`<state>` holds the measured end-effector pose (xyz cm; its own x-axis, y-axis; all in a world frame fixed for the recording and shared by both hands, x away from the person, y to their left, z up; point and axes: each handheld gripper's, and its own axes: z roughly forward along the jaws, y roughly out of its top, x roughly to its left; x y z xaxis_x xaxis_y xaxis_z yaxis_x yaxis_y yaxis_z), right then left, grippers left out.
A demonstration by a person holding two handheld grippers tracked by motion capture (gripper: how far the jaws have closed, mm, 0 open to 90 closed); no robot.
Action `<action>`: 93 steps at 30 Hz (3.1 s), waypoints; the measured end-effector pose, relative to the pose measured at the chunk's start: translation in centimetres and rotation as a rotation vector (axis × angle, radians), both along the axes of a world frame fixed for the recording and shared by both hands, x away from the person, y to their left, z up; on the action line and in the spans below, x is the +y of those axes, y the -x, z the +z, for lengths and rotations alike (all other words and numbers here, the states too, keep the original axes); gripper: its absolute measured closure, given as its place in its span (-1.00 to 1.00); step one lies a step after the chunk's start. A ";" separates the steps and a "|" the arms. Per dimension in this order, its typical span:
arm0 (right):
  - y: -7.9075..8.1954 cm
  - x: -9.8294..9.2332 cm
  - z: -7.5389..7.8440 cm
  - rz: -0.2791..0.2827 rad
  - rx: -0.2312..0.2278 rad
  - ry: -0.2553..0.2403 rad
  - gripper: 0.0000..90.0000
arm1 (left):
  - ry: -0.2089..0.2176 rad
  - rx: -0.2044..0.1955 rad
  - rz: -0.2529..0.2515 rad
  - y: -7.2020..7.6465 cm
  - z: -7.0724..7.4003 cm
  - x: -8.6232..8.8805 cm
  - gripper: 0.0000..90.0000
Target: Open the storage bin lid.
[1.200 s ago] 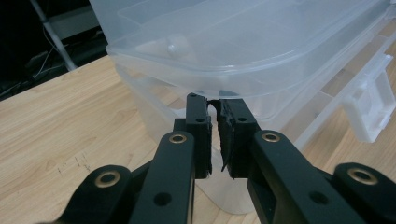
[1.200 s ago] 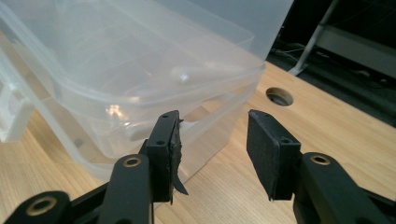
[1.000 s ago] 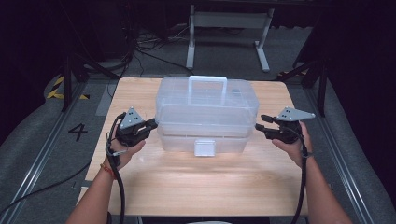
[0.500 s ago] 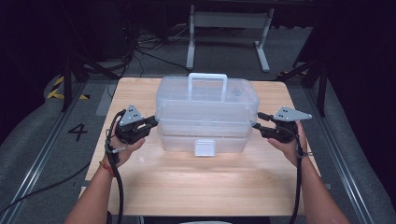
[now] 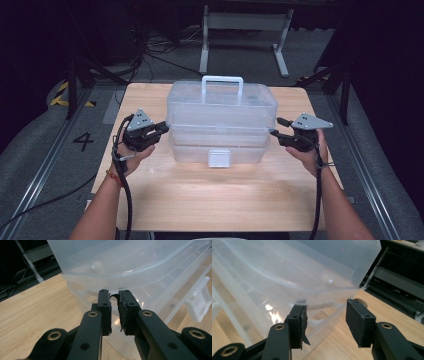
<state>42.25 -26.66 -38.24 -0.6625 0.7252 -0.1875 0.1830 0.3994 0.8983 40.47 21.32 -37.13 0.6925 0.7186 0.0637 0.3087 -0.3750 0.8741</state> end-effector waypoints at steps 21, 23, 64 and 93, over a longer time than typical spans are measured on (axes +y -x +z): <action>-0.2 1.0 1.0 -0.058 -0.123 0.001 0.33 | -0.037 -0.004 -0.090 1.8 -1.0 0.1 0.22; -0.3 1.0 1.2 -0.066 -0.130 -0.001 0.36 | -0.040 0.001 -0.097 2.0 -1.1 -0.1 0.15; -2.7 1.6 4.9 -0.111 -0.179 -0.052 0.68 | -0.083 0.073 -0.071 1.5 -4.3 -1.3 -0.26; -4.7 2.1 6.7 -0.162 -0.173 -0.072 0.73 | -0.082 0.074 -0.087 1.2 -4.2 -1.2 -0.29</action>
<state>46.95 -24.61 -31.59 -0.4993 0.8348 -0.2322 0.0806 0.3116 0.9468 39.24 20.12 -41.37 0.7569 0.6502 0.0661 0.3345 -0.4723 0.8155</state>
